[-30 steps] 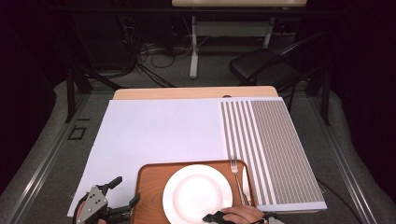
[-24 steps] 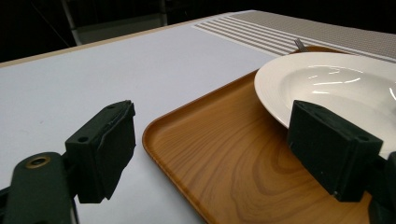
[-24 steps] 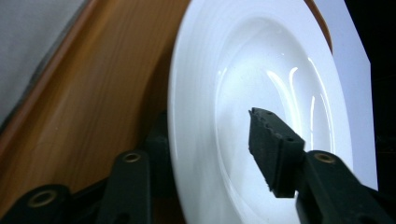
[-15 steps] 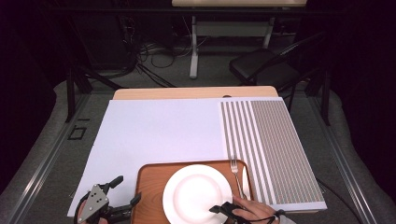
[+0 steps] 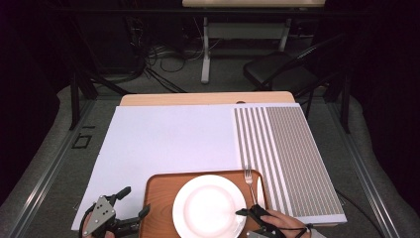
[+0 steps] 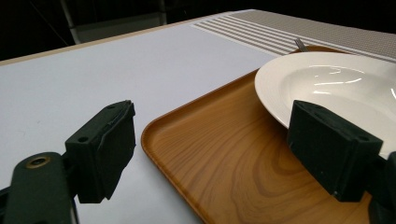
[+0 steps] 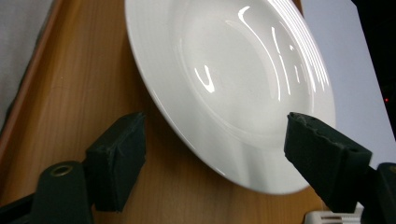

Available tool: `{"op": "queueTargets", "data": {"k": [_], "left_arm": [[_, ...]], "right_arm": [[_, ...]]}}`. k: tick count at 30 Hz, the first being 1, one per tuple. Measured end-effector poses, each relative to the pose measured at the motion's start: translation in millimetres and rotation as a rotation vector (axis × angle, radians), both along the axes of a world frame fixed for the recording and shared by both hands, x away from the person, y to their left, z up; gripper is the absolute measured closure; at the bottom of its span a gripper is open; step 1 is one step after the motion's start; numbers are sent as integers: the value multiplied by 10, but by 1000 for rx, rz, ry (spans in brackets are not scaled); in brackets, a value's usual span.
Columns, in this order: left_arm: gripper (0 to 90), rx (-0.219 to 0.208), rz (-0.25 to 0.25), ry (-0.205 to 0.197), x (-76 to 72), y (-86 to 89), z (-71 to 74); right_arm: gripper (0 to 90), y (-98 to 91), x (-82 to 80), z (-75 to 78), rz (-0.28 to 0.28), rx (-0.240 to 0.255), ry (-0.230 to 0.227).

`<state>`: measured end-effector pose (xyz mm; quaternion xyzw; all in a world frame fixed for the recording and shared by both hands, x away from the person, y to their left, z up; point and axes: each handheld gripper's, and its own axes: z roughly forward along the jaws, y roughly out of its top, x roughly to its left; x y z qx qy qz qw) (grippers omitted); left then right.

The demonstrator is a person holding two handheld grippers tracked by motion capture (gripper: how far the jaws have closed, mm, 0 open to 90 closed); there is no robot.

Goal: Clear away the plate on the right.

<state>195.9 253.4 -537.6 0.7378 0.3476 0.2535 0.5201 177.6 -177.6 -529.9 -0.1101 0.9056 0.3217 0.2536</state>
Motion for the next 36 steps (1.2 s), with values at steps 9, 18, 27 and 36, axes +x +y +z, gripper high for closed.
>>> {"op": "queueTargets", "data": {"k": [9,18,27,36], "left_arm": [[156,2,-6,2,10,-4,2],[156,-2,-9,-1,10,-1,4],[156,-1,-8,-4,7,6,7],[156,-3,-4,-6,13,7,8]], "right_arm": [[105,-340,159,153,-115,195,122],[0,-474,296,167,-196,294,197],[0,-651,496,155,-449,415,219],[0,-915,647,117,-684,523,239]]}}
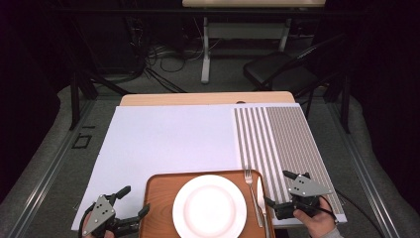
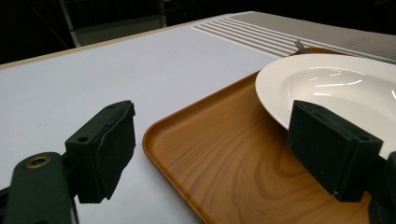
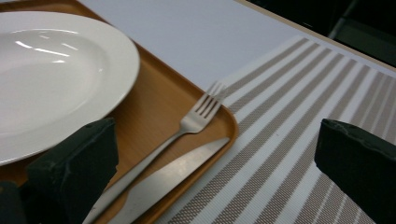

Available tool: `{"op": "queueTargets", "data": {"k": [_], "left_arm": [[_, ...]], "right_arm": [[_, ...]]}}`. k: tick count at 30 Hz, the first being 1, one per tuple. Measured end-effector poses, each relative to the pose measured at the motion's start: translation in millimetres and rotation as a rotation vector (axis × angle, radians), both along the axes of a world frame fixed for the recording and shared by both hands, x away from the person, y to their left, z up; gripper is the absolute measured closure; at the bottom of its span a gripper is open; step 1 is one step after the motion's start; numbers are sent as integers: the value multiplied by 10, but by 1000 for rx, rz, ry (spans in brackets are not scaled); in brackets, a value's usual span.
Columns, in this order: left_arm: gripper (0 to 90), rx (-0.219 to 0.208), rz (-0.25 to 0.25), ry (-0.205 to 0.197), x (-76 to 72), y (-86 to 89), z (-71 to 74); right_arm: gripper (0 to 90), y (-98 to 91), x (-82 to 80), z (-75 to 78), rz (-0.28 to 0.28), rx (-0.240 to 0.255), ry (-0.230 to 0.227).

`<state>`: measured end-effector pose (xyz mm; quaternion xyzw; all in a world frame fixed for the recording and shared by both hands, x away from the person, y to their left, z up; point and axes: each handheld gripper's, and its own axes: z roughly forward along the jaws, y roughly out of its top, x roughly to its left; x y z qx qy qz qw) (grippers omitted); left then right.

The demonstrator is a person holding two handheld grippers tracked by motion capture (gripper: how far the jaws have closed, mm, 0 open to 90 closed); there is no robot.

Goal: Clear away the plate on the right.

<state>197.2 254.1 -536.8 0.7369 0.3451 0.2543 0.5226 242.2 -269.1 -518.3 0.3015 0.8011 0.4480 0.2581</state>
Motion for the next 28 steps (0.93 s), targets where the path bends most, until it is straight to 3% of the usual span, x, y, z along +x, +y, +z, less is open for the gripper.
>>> {"op": "queueTargets", "data": {"k": [4,9,16,23,28], "left_arm": [[156,0,1,-1,1,3,1],[156,-1,0,-1,4,9,2],[156,-1,0,-1,6,10,1],[156,-4,7,-1,9,11,-2],[156,-9,15,-1,17,36,9]], "right_arm": [[0,-80,33,-17,-94,5,4],[0,-210,96,-68,-195,37,40],[0,-320,158,-135,-264,74,65],[0,-358,185,-153,-296,98,93],[0,-461,211,-133,-346,164,136]]}}
